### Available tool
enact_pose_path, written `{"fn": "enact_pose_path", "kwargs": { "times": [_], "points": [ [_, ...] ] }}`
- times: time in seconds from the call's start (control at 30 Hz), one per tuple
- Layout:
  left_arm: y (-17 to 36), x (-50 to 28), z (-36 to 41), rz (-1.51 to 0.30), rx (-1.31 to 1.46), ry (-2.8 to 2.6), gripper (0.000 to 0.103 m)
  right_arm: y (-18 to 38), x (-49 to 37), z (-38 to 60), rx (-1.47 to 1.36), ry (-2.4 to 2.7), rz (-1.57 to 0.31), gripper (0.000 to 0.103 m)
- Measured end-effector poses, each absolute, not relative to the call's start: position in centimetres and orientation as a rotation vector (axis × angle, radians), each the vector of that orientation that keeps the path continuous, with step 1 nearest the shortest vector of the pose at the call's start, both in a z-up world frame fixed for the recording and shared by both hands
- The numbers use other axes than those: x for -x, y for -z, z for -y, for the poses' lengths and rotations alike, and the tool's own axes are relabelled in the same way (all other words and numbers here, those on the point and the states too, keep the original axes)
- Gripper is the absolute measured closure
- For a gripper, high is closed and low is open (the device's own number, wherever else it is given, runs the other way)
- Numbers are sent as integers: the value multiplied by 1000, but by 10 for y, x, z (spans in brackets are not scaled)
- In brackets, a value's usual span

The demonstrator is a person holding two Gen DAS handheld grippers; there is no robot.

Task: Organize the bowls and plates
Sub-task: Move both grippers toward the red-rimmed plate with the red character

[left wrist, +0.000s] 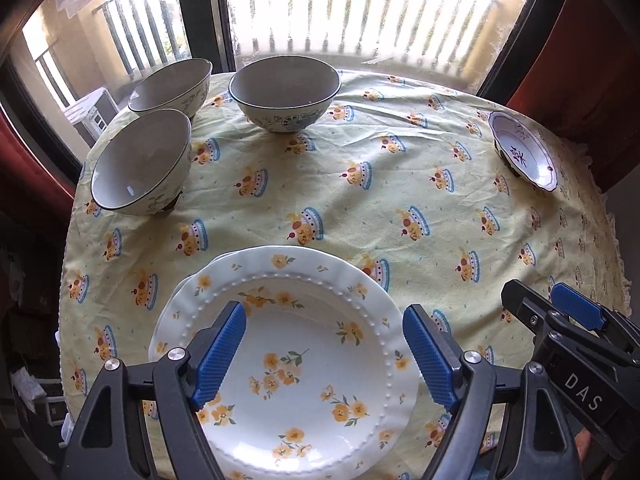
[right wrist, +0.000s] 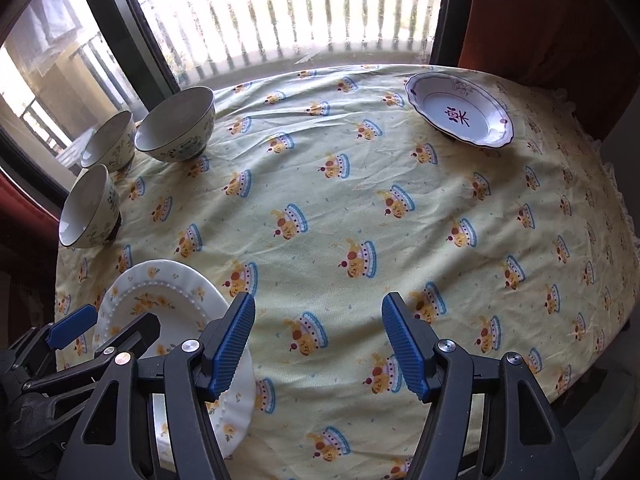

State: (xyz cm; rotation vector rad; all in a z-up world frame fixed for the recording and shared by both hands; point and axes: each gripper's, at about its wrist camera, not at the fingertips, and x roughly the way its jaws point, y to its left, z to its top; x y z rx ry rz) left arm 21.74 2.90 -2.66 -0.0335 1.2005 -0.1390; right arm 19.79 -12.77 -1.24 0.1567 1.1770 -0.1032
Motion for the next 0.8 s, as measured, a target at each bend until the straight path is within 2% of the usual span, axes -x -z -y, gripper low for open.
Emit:
{"fn": "enact_pose_path", "kwargs": {
  "times": [0.8],
  "points": [
    [21, -267, 143, -1138, 12, 71, 16, 8, -261, 299, -100, 68, -1140, 34]
  ]
}}
